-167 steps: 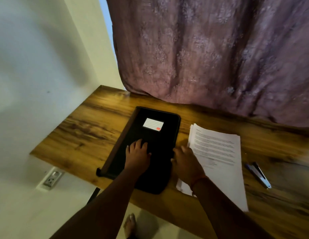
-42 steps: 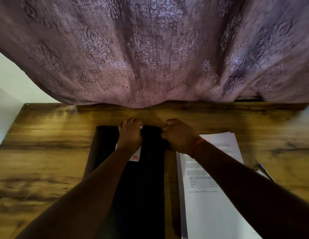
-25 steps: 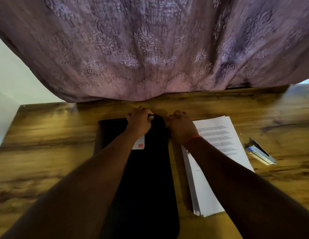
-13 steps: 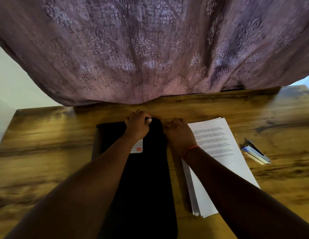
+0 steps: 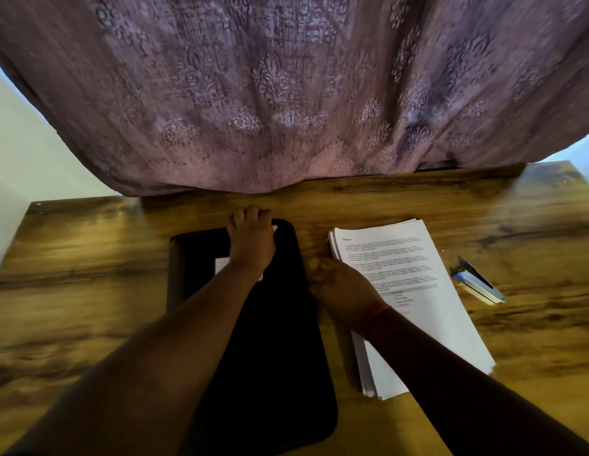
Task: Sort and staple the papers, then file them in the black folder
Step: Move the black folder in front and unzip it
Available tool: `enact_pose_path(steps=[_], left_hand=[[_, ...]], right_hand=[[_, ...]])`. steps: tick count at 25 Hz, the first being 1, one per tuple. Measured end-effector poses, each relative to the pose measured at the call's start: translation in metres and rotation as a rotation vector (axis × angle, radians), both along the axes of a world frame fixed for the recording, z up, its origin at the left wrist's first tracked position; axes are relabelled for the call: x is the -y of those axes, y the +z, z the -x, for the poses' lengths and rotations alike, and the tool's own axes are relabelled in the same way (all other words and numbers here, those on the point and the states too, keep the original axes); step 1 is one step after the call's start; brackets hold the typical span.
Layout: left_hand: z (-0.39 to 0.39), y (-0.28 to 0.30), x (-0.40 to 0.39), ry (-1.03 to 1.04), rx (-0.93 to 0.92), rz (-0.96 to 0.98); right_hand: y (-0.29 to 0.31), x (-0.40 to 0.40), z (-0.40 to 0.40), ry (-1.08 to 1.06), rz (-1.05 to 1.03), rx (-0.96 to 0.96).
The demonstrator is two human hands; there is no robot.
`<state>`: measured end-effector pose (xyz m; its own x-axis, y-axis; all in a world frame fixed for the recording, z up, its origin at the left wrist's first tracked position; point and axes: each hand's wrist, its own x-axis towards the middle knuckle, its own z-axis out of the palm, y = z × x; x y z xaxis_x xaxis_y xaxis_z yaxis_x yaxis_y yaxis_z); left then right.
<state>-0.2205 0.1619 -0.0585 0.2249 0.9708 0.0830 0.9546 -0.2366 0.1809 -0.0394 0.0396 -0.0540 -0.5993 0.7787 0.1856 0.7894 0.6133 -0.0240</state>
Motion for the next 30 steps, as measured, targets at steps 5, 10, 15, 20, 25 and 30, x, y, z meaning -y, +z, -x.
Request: enact_pose_path(steps=[5, 10, 15, 20, 25, 30], left_hand=[[0.018, -0.010, 0.117, -0.245, -0.039, 0.023], [0.045, -0.020, 0.172, -0.287, -0.142, 0.036], [0.044, -0.021, 0.175, -0.310, -0.170, 0.075], [0.046, -0.017, 0.176, -0.337, -0.156, 0.067], [0.048, -0.022, 0.177, -0.358, -0.183, 0.065], [0.046, -0.020, 0.179, -0.330, -0.209, 0.063]], right_hand=[[0.002, 0.014, 0.017, -0.212, 0.067, -0.041], [0.015, 0.027, 0.011, -0.112, 0.158, 0.040], [0.024, 0.044, 0.012, -0.187, 0.325, 0.093], [0.020, 0.045, 0.012, -0.280, 0.352, 0.080], [0.001, 0.038, 0.016, -0.412, 0.313, 0.028], [0.004, 0.038, 0.005, -0.204, 0.270, 0.040]])
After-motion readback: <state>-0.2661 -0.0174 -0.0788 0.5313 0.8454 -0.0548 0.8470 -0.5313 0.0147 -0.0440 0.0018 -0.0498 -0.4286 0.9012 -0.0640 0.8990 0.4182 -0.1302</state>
